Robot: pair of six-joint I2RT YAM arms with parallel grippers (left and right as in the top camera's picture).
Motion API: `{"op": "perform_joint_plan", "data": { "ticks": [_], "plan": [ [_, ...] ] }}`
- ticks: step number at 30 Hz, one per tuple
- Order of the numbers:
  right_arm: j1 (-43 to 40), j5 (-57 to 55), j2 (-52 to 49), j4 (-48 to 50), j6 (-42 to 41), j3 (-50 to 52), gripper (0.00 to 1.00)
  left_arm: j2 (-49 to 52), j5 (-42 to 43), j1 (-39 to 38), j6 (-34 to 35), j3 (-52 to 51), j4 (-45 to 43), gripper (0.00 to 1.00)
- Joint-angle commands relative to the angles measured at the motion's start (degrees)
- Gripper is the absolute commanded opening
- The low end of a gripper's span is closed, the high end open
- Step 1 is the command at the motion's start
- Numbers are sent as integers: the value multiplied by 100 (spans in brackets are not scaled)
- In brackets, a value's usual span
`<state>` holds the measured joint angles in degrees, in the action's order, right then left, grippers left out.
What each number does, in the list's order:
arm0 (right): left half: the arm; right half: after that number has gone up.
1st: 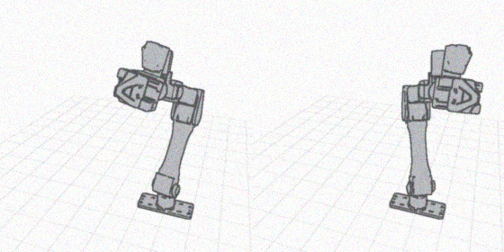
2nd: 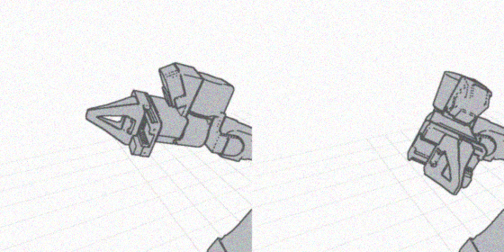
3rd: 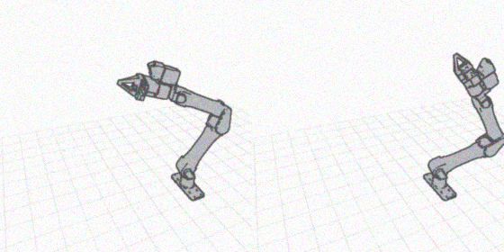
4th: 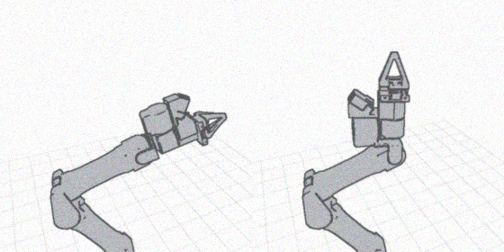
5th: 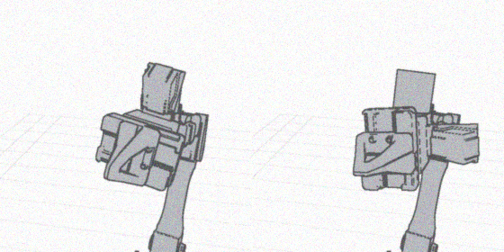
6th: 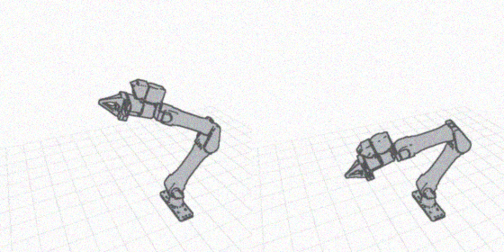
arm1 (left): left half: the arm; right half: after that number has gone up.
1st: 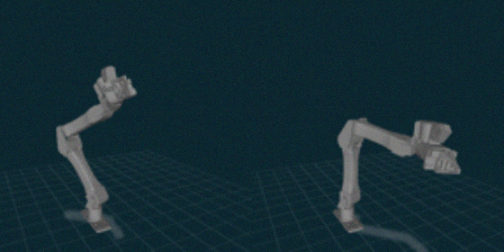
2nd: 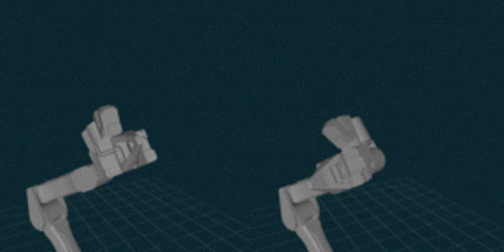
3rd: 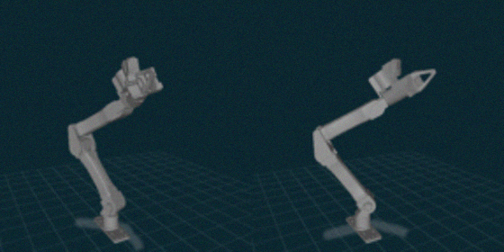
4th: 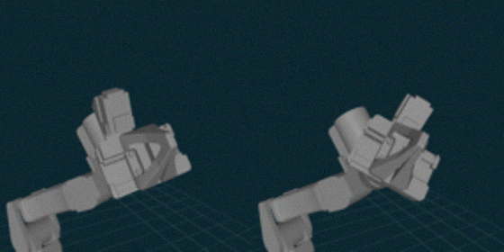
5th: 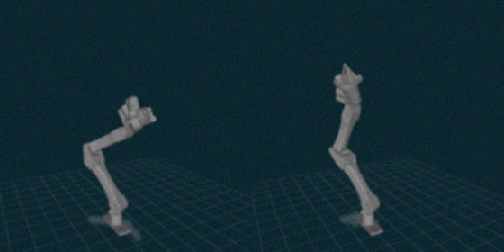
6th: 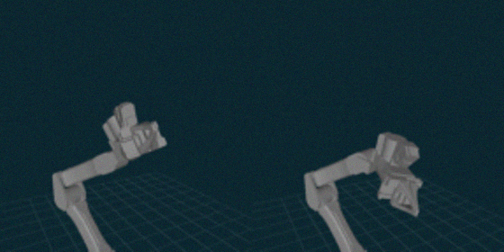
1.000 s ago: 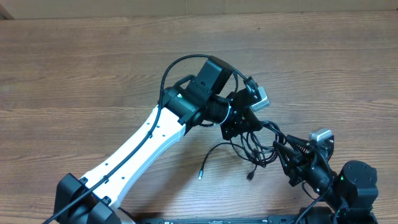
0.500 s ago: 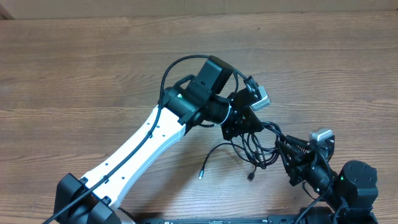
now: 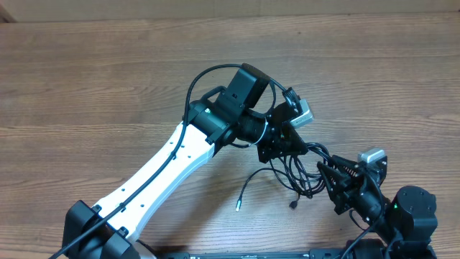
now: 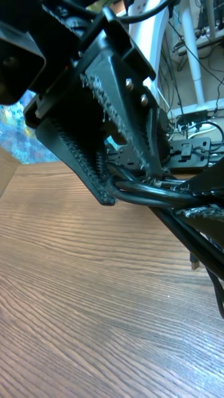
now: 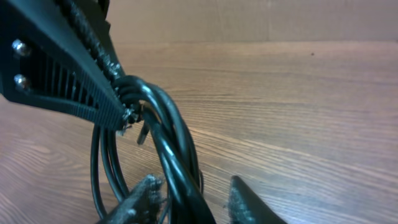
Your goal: Untangle cables
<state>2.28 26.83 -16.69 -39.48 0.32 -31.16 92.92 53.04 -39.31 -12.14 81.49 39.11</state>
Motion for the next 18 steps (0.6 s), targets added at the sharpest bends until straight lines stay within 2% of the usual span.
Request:
{"op": "perform_joint_plan", "data": {
  "ticks": [1,11,15,18],
  "plan": [
    [-11,20,0,81,20,-68,28,-15,293,-11,63,160,-48,4],
    [-11,20,0,105,20,-68,4,-13,162,-11,63,160,-44,4],
    [-11,20,0,105,20,-68,4,-13,50,-9,118,160,-44,4],
    [-11,20,0,105,20,-68,4,-13,-566,-11,627,160,-46,4]
  ]
}}
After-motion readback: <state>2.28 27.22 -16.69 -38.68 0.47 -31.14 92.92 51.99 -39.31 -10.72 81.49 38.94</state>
